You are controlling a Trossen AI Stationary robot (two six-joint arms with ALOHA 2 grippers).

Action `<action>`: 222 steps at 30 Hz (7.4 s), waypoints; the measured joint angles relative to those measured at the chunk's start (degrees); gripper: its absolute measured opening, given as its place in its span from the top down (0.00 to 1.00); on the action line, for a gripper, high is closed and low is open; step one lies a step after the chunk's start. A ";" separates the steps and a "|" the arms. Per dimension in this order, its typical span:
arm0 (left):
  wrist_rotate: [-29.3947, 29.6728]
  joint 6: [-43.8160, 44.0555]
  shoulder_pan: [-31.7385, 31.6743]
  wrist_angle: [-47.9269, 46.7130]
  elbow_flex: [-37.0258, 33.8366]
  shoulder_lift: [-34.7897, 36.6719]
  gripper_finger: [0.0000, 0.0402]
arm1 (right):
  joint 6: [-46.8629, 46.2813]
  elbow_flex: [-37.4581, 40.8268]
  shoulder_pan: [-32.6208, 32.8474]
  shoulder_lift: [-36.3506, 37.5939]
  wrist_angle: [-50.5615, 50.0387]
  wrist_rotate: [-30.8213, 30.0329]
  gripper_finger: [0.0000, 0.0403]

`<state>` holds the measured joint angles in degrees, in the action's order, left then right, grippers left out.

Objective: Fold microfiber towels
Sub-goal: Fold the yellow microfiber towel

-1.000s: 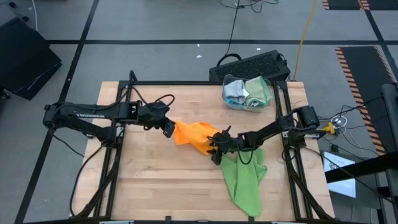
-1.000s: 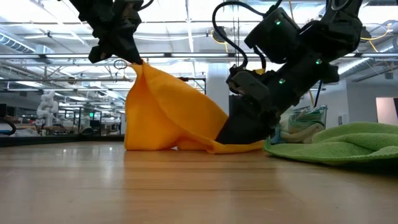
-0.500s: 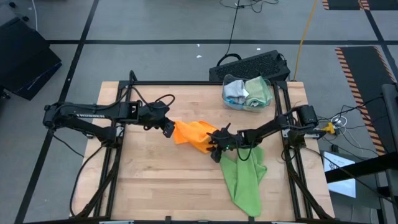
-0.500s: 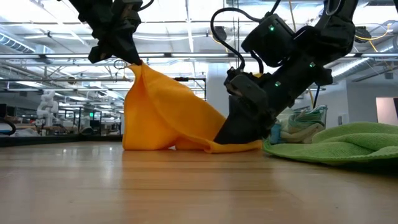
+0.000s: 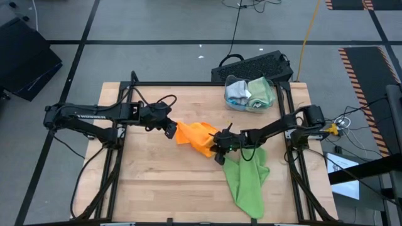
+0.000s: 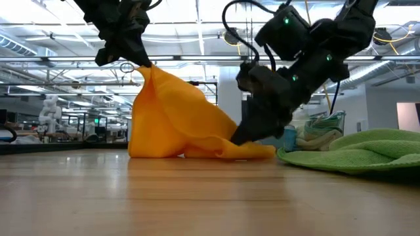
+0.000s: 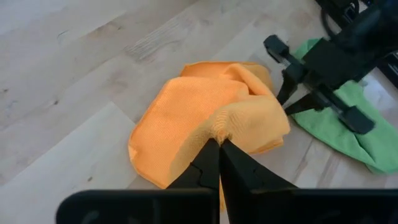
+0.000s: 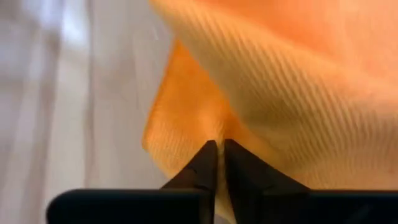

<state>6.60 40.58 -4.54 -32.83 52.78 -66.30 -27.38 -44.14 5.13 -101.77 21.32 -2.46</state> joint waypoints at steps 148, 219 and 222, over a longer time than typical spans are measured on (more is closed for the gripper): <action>20.88 -43.09 11.63 -11.18 30.36 0.27 0.98 | 0.80 -17.96 7.07 6.83 -7.32 -16.78 0.35; 22.00 -36.98 11.63 -10.44 30.36 0.28 0.99 | -4.52 -35.61 2.61 -13.82 -2.16 -32.04 0.23; 22.02 -37.00 11.63 -10.15 30.36 -0.03 0.97 | -5.11 -37.53 2.59 -16.31 -3.88 -30.73 0.22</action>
<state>28.62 3.57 7.09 -42.98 83.13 -66.34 -32.49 -81.67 7.72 -118.08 17.44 -33.19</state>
